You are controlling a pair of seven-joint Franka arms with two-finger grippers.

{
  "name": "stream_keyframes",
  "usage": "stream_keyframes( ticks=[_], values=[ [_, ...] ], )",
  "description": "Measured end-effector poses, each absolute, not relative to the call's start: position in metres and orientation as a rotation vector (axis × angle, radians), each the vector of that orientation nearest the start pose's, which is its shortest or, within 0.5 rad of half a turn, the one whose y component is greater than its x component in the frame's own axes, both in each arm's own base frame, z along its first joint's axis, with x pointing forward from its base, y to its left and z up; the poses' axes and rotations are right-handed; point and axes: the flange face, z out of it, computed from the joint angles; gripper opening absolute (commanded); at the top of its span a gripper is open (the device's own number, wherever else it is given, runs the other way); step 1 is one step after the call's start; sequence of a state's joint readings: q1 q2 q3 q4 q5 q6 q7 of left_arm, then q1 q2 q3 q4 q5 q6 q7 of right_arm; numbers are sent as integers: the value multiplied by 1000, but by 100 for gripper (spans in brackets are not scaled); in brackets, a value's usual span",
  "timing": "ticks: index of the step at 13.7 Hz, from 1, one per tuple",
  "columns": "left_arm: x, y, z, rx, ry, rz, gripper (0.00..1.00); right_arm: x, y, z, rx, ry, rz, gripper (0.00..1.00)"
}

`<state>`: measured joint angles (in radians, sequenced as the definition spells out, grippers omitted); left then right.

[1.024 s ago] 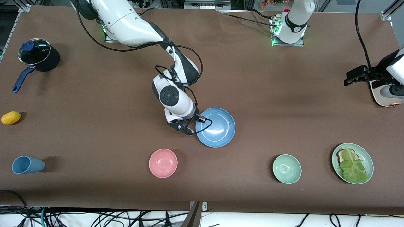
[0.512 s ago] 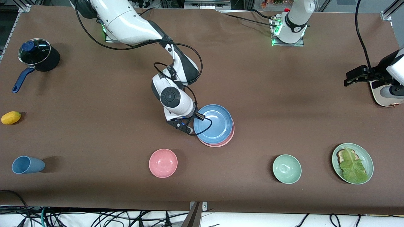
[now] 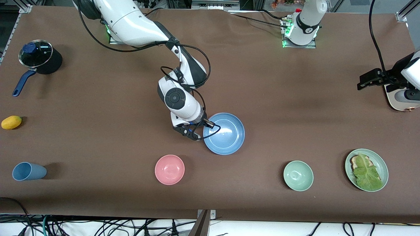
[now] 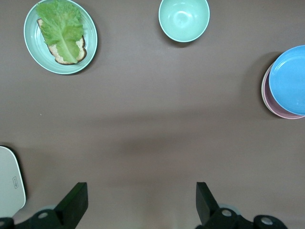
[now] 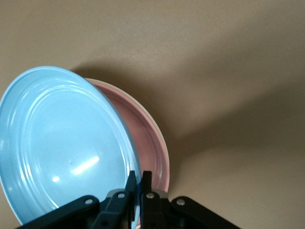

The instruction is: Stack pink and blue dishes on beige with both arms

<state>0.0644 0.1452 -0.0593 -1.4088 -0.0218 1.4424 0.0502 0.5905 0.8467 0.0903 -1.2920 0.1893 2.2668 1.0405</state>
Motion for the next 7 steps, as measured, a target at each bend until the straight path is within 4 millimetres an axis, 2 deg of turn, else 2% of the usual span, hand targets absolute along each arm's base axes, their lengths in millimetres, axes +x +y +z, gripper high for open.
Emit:
stream_keyframes(
  ticks=[3, 4, 5, 6, 7],
  values=[
    [586, 3, 606, -3169, 74, 178, 100, 599, 469, 248, -2814, 723, 116, 16],
    [586, 3, 604, -3169, 74, 181, 100, 599, 468, 246, -2816, 724, 119, 31],
    [587, 3, 603, -3169, 74, 184, 100, 598, 468, 244, -2818, 724, 120, 53],
    [587, 3, 603, -3169, 74, 186, 100, 598, 468, 244, -2819, 725, 122, 85],
    [587, 3, 602, -3169, 74, 187, 100, 599, 467, 244, -2823, 726, 126, 100]
  ],
)
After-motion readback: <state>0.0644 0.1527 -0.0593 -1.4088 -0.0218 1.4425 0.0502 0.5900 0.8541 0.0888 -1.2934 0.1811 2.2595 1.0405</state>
